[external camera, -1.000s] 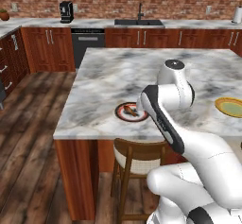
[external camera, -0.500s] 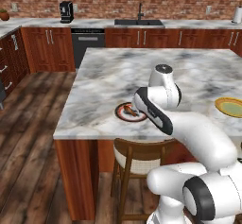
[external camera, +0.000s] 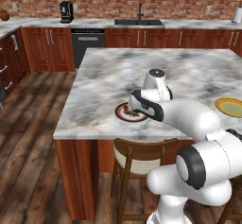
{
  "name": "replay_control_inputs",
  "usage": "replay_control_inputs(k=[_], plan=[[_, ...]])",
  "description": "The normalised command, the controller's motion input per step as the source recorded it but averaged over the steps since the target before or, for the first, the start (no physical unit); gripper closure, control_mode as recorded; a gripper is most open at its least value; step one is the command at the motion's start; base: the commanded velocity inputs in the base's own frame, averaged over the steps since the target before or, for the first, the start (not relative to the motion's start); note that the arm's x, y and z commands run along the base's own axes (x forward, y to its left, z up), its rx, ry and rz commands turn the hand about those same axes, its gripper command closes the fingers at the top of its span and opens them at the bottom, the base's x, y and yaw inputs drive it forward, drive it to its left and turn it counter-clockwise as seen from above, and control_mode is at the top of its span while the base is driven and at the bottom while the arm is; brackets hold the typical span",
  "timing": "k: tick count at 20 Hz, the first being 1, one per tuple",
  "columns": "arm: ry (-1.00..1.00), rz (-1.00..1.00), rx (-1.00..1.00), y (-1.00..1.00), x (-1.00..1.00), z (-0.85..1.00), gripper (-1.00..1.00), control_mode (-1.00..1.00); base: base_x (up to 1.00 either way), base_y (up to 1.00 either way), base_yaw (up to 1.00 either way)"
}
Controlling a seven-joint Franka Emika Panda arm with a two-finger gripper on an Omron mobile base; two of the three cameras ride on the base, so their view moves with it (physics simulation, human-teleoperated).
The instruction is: Transport the chicken drumstick and sweet potato to the fridge. Place the chicken drumstick on the rack containing meat and place the sweet potato on the rack containing the vegetable, ensuring meats and vegetables are on different racks.
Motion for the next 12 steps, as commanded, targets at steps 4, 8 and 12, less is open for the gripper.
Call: replay_control_inputs(k=[4,8,12], plan=[[0.00,0.00,0.00,0.03,0.53,-0.24,-1.00,-1.00,0.00,0.00,0.00],[0.04,0.03,-0.03,0.01,0.31,-0.26,-1.00,-1.00,0.00,0.00,0.00],[0.07,0.03,-0.06,0.02,0.29,-0.25,-1.00,-1.00,0.00,0.00,0.00]])
